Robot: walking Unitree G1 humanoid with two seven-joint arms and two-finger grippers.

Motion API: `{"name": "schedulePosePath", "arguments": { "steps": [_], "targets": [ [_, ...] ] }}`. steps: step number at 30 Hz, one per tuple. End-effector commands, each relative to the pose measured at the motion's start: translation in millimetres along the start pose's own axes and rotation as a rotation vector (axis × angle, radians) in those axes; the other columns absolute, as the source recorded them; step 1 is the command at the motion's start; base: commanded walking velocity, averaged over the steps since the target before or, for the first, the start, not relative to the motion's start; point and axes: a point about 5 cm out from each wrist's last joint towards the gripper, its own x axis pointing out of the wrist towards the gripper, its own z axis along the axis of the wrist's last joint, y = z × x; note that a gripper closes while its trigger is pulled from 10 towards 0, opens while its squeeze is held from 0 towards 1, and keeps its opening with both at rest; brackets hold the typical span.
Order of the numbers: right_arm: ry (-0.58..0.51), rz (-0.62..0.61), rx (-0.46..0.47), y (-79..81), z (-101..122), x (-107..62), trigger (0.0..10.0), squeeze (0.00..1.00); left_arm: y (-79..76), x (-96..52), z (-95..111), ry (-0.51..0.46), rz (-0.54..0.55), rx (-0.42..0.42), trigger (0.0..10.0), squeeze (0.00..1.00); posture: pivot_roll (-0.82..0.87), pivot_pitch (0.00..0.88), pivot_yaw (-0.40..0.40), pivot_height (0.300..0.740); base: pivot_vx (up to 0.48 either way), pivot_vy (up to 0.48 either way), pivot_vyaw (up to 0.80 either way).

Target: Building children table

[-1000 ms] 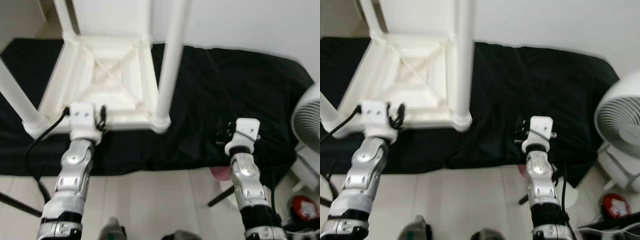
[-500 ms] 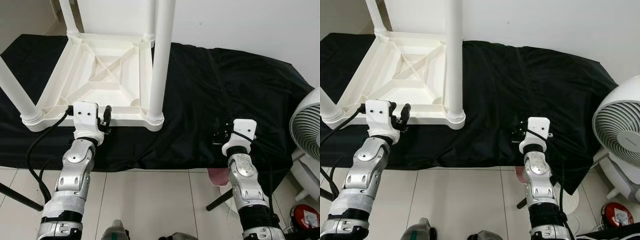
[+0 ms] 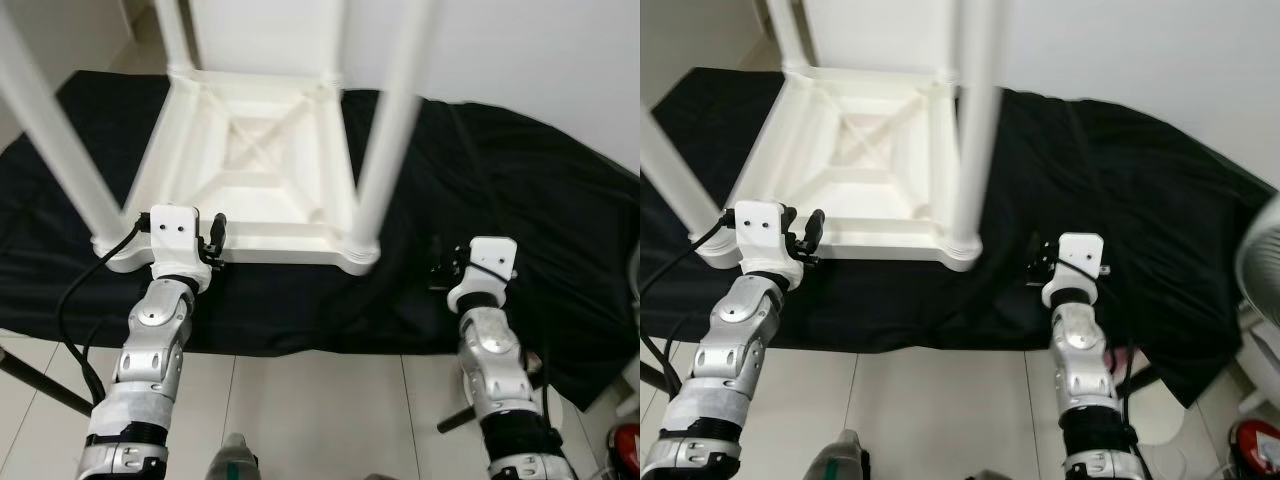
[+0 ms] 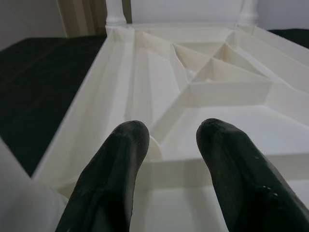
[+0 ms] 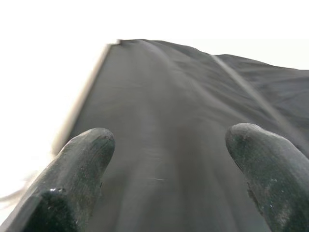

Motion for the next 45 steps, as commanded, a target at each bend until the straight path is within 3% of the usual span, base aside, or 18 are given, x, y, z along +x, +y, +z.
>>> {"name": "schedulePosePath", "arguments": {
  "steps": [1,14,22,23,24,25,30,31,33,35,36,38,44,45],
  "targets": [
    [0.026,-0.022,-0.018,-9.1,-5.4,-2.4,10.0,0.0,-7.6,0.1,-2.1,0.004,-0.027,-0.022,10.0,0.0,0.11,0.008,-0.06,0.74,0.0,0.0,0.0],
    [0.026,-0.011,-0.019,-9.2,-5.6,-1.5,10.0,0.0,-16.3,-2.2,-6.5,0.025,-0.041,0.02,10.0,0.0,0.11,0.003,-0.064,0.74,0.0,0.0,0.0],
    [0.02,-0.003,0.007,-9.9,-4.2,-0.9,10.0,0.0,-23.7,-6.0,-3.9,0.013,-0.126,0.036,10.0,0.0,0.11,0.005,-0.063,0.74,0.0,0.0,0.0],
    [0.017,0.001,0.013,-10.1,-3.8,-0.9,10.0,0.8,-25.6,-7.0,-2.8,0.007,-0.159,0.021,10.0,0.0,0.11,0.004,-0.062,0.74,0.0,0.0,0.0],
    [0.017,0.001,0.013,-10.1,-3.8,-0.9,10.0,0.8,-25.6,-7.0,-2.8,0.007,-0.159,0.021,10.0,0.0,0.11,0.004,-0.062,0.74,0.0,0.0,0.0],
    [0.008,0.014,0.035,-10.1,-2.8,-2.2,10.0,1.0,-27.8,-8.9,-0.6,-0.006,-0.198,0.018,10.0,0.0,0.11,0.004,-0.062,0.74,0.0,0.0,0.0],
    [0.0,0.086,0.031,-11.3,-0.9,-8.2,10.0,1.0,-32.2,-14.2,3.3,-0.013,-0.28,0.037,10.0,0.0,0.11,0.008,-0.057,0.74,0.0,0.0,0.0],
    [0.007,0.143,0.046,-10.0,0.2,-10.6,10.0,0.0,-35.1,-15.9,3.9,-0.01,-0.308,0.061,10.0,0.0,0.11,0.008,-0.057,0.74,0.0,0.0,0.0],
    [0.015,0.24,0.059,-7.7,2.9,-14.7,10.0,0.0,-40.7,-18.8,5.4,-0.005,-0.36,0.078,10.0,0.0,0.12,0.011,-0.052,0.74,0.0,0.0,0.0],
    [0.015,0.24,0.059,-7.7,2.9,-14.7,10.0,0.0,-40.7,-18.8,5.4,-0.005,-0.36,0.078,10.0,0.0,0.12,0.011,-0.052,0.74,0.0,0.0,0.0],
    [0.025,0.323,0.038,-10.1,5.6,-17.8,10.0,0.0,-47.3,-22.8,6.9,0.003,-0.429,0.093,10.0,0.0,0.11,0.021,-0.05,0.74,0.0,0.0,0.0],
    [0.033,0.351,0.027,-12.7,6.6,-18.5,10.0,0.0,-50.2,-24.8,7.0,0.009,-0.462,0.107,10.0,0.0,0.11,0.021,-0.05,0.74,0.0,0.0,0.0],
    [0.035,0.401,0.014,-14.7,8.7,-18.3,10.0,0.0,-48.4,-25.3,3.7,0.028,-0.461,0.131,10.0,0.0,0.11,0.019,-0.049,0.74,0.0,0.0,0.0],
    [0.027,0.418,0.015,-13.8,10.2,-17.8,10.0,0.0,-42.4,-24.6,1.1,0.036,-0.44,0.151,10.0,0.0,0.11,0.016,-0.051,0.74,0.0,0.0,0.0]
  ]
}}
